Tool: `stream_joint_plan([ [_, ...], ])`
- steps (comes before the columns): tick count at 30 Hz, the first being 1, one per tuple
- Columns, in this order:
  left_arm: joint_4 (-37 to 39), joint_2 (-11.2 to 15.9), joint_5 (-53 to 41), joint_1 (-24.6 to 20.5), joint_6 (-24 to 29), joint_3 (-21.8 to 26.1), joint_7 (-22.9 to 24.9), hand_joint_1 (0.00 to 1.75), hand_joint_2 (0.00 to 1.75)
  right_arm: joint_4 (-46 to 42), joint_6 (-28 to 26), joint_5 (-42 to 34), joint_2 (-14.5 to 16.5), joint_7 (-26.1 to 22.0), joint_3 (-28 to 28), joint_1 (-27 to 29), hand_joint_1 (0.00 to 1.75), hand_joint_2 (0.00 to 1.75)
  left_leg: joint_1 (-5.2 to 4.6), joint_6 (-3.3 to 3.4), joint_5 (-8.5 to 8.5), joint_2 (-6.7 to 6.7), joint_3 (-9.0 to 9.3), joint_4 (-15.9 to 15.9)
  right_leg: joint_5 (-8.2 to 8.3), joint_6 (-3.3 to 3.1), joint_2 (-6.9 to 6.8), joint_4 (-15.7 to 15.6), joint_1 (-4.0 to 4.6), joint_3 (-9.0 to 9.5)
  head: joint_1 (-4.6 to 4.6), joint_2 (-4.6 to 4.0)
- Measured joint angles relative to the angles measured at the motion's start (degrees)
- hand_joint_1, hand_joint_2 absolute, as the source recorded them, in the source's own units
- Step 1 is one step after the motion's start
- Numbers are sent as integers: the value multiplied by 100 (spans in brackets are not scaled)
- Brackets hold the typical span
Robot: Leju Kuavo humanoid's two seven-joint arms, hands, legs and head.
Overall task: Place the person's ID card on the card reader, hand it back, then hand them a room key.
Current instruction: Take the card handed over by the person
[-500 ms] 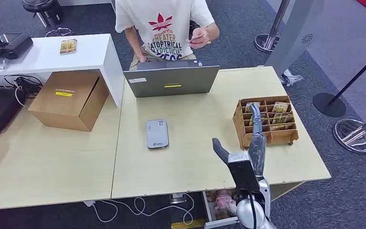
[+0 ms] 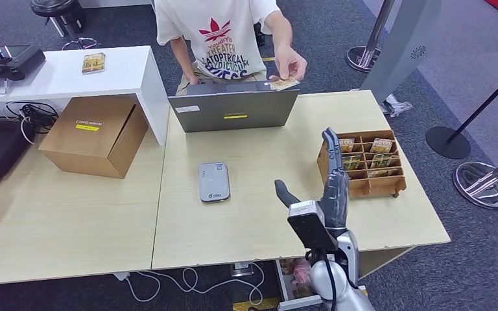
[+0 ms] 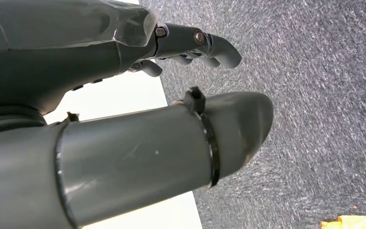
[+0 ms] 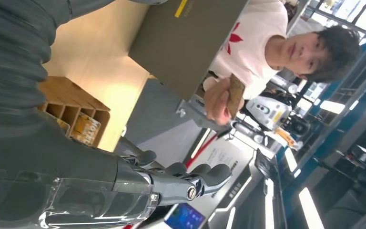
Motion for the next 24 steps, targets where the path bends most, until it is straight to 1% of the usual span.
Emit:
stream_joint_plan([
  [3,0,-13,-39,0,4,13,2,0,0,158,-261,182,1,-55,66,-144,0,175,0,0,0,0,0,0,0,0,0,0,0,0,1,0],
  [8,0,-38,-50,-9,25,61,169,0,0,428,-643,791,3,-59,223,-366,0,175,0,0,0,2,0,0,0,0,3,1,0,0,-1,0],
  [12,0,-66,18,-21,105,146,283,0,0,755,-693,1477,78,-102,338,-696,0,175,0,-1,1,2,1,0,1,0,3,2,0,0,-1,0],
  [18,0,-107,38,-26,169,260,339,0,0,1296,-700,2470,355,-266,344,-1237,0,175,1,-2,5,2,2,0,2,0,3,3,1,0,-1,0],
  [20,0,-115,38,-26,178,282,357,0,0,1483,-700,2645,448,-263,336,-1418,0,175,1,-3,6,2,2,0,3,0,4,4,1,0,-1,0],
  [24,0,-131,46,-26,200,337,401,0,0,1882,-700,2753,591,-178,341,-1797,0,175,2,-2,8,1,2,0,3,0,3,4,1,1,1,0],
])
